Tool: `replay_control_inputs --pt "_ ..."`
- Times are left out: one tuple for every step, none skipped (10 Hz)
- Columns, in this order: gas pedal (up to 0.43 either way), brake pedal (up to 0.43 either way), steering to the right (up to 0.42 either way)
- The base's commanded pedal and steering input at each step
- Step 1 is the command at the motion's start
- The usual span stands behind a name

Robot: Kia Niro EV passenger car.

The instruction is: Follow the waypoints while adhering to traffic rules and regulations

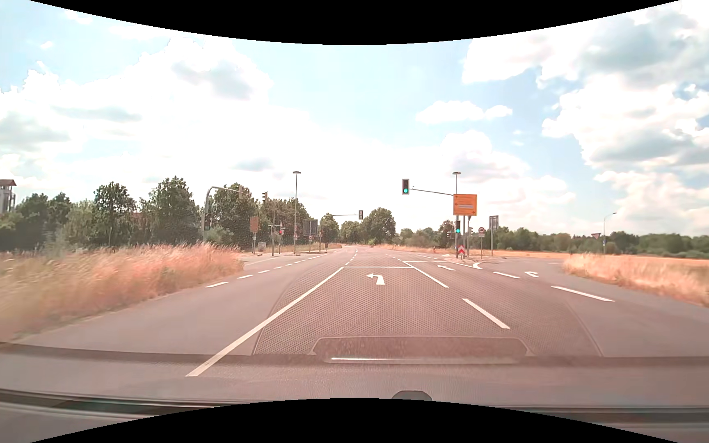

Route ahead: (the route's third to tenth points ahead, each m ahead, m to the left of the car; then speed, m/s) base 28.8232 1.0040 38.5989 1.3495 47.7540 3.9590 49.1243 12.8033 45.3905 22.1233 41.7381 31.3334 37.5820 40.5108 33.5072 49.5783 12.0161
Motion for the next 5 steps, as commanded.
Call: replay_control_inputs --pt "0.0 0.207 -0.006" --pt "0.0 0.207 -0.006" --pt "0.0 0.207 -0.006" --pt "0.0 0.207 -0.006" --pt "0.0 0.213 -0.006"
